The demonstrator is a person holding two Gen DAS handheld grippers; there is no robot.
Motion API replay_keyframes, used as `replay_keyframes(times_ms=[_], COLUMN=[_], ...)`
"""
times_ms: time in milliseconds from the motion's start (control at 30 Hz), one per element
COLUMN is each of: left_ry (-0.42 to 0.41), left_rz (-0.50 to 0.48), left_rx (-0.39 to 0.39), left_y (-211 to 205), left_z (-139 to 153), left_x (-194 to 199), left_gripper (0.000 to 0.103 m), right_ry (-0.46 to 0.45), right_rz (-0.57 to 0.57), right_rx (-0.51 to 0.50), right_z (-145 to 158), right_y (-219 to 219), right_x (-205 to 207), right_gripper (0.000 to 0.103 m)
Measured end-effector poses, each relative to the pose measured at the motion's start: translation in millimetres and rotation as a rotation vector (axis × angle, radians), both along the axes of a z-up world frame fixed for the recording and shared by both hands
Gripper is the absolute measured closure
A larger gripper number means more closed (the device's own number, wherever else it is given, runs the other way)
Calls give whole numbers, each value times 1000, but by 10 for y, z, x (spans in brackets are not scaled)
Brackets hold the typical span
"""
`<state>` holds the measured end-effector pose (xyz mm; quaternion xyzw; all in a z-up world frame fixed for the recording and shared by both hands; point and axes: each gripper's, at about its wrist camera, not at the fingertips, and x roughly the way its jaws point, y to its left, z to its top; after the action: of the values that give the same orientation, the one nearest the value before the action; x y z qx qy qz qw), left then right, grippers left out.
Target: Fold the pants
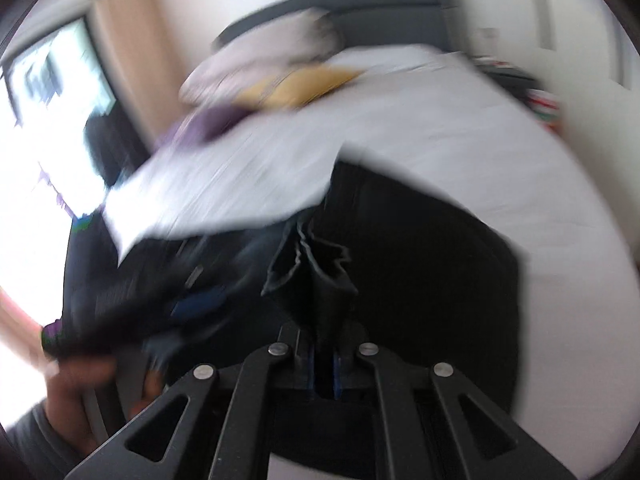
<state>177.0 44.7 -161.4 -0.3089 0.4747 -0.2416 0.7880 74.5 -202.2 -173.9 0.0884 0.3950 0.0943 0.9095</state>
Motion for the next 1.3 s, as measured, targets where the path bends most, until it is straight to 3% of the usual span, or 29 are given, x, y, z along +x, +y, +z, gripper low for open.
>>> replay_keyframes(times_ms=[133,433,533,700,733,767,800,833,867,933,1100,1300], left_ry=[15,93,152,175,179,179,184,189,188,164,95,109], left_rz=[-37,-118,-176,-242,-253,-272,-301,-315,-325,-331,-326,-262], left_rx=[-28,-54,-63,-50,-44,-31,-17,-4,7,7,79,126], left_y=[0,-295,-481,-722,-752,-787,-846,-872,-886,-812,-556,-456], left_z=[-35,-22,-107,-134,-138,-135,-141,-147,-157,-151,-14,-350], left_x=[-5,175,338,436,439,444,462,387,387,353,325,431], left_gripper=[10,7,7,9,18,41,54,75,81,90,91,91], right_ry=[56,-43,-61,-75,-78,-80,-82,-84,-85,-89,-105,-86], right_rz=[73,53,76,106,109,113,117,122,128,137,193,251], right_rx=[-27,-44,-74,-106,-107,-109,-111,-115,-121,-130,-138,-171], right_z=[-308,-106,-76,-115,-122,-126,-128,-135,-137,-131,-106,-283], right_y=[328,179,323,461,472,488,504,531,567,633,901,1270], right_x=[30,-161,-196,-190,-211,-214,-202,-189,-173,-146,-98,104], right_gripper=[96,97,97,96,96,96,96,96,96,96,96,96])
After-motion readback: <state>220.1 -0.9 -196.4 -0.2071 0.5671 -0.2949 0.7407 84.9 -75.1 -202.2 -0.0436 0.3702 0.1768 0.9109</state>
